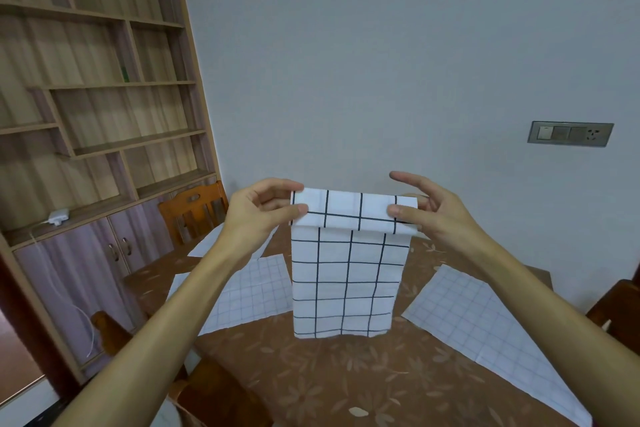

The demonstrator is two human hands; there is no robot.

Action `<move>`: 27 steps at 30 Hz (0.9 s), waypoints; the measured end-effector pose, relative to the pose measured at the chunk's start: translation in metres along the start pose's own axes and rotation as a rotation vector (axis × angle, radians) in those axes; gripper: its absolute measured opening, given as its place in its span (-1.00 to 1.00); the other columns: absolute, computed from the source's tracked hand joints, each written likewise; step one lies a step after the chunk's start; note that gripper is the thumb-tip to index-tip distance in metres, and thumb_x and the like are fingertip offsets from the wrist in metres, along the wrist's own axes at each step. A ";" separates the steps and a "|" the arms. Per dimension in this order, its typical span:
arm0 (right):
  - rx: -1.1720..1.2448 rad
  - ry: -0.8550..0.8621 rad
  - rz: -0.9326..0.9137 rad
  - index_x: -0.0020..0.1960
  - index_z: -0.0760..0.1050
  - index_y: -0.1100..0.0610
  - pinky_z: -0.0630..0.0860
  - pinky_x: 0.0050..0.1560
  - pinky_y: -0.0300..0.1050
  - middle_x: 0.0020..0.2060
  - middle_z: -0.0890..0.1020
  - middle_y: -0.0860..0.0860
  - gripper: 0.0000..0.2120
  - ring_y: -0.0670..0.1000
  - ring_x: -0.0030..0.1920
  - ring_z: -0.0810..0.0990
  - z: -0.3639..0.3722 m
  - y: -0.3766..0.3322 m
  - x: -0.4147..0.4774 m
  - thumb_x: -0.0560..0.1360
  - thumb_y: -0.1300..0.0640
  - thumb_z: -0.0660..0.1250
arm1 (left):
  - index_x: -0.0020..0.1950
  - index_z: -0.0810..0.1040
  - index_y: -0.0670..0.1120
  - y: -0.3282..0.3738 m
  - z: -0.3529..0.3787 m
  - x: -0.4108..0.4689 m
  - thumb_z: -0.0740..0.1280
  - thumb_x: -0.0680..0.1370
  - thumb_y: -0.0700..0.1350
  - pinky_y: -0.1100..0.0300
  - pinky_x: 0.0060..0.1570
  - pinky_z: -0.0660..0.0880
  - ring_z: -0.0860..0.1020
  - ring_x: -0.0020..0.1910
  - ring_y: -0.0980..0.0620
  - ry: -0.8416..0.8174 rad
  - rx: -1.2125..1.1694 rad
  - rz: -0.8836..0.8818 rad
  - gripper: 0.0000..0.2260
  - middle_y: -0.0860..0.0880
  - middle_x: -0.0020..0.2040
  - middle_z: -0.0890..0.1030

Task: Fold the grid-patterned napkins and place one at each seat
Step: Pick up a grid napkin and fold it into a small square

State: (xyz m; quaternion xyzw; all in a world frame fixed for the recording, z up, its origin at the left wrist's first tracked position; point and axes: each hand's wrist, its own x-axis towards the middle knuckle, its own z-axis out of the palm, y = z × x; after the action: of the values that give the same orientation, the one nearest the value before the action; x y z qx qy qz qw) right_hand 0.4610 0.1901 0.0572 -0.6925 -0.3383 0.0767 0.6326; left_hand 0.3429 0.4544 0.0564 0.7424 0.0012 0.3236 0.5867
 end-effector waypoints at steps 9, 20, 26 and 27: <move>-0.083 0.042 0.034 0.03 0.67 0.15 0.28 -0.56 -0.39 -0.43 0.52 0.02 -0.84 -0.17 -0.59 0.34 0.010 0.004 0.005 0.48 0.12 0.49 | 0.13 0.67 -0.12 0.003 0.001 0.006 0.54 0.42 -0.29 0.25 0.02 0.61 0.69 0.04 -0.02 0.046 -0.081 0.067 -0.69 -0.07 0.04 0.73; 0.032 0.053 -0.028 0.18 0.62 0.14 0.64 0.14 0.09 0.05 0.73 0.12 -0.79 0.15 0.08 0.71 0.011 -0.008 0.004 0.56 0.12 0.41 | 0.24 0.63 -0.21 -0.003 0.008 -0.002 0.39 0.56 -0.27 0.27 -0.13 0.63 0.73 -0.02 0.05 -0.205 0.095 0.013 -0.75 0.00 0.02 0.75; 0.005 -0.077 -0.012 0.23 0.55 0.27 0.38 -0.50 -0.50 -0.41 0.66 -0.17 -0.78 -0.29 -0.52 0.55 0.009 -0.002 -0.002 0.60 0.30 0.31 | 0.20 0.63 -0.14 0.003 0.005 -0.002 0.37 0.56 -0.29 0.28 -0.12 0.63 0.72 -0.04 0.10 -0.148 0.110 0.101 -0.78 0.11 -0.05 0.75; 0.023 -0.062 -0.011 0.24 0.55 0.29 0.37 -0.51 -0.50 -0.44 0.65 -0.17 -0.78 -0.28 -0.53 0.53 0.008 -0.001 -0.002 0.61 0.32 0.29 | 0.19 0.63 -0.13 0.004 0.003 -0.002 0.38 0.56 -0.27 0.28 -0.19 0.63 0.72 -0.08 0.09 -0.155 0.142 0.098 -0.78 0.11 -0.07 0.75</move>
State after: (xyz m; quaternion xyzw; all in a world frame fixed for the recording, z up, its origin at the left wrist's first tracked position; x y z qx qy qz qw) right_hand 0.4549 0.1952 0.0556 -0.6805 -0.3608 0.0983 0.6301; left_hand 0.3414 0.4494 0.0582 0.8040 -0.0577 0.2927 0.5143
